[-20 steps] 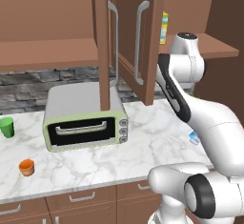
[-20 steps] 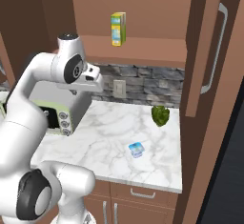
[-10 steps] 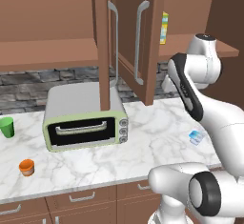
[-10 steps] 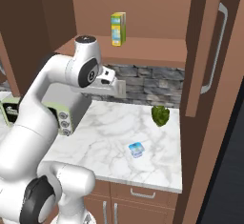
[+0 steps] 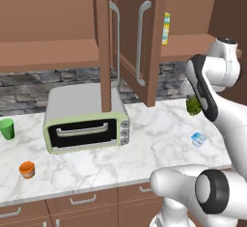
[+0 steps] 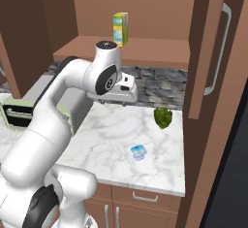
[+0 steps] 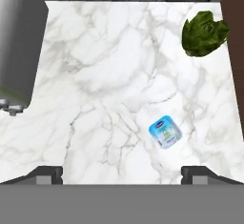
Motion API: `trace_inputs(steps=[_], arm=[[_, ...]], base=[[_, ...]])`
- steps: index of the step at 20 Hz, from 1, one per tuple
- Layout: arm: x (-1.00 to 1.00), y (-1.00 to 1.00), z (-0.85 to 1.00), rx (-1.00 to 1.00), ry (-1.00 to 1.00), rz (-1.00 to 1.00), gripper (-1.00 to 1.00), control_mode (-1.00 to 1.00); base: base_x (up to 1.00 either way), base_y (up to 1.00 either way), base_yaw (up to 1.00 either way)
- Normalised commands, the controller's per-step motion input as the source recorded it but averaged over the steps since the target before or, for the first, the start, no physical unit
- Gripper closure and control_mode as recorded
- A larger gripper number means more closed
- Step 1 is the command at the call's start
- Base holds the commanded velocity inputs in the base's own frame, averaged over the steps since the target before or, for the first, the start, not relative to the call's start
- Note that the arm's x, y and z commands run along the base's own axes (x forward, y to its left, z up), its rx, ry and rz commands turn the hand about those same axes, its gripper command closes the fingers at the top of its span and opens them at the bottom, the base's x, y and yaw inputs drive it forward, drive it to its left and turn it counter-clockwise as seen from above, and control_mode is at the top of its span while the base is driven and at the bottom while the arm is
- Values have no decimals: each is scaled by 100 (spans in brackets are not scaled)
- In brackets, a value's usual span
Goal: Pick the yogurt and jam from the counter and place them in the cabinets closest to them.
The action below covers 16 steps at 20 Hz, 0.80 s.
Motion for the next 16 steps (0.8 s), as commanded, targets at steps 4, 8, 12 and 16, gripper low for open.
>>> trace_inputs(steps=[4,8,12,16], arm=[[0,-5,0,0,0,0,-100,-100],[0,-3,-7,0,0,0,-100,-100],[-3,-12,-34,-3,2,0,-100,-100],[-9,-16,-50,-5,5,0,-100,-100]], base=[[0,0,0],[0,0,0],[0,0,0],[0,0,0]])
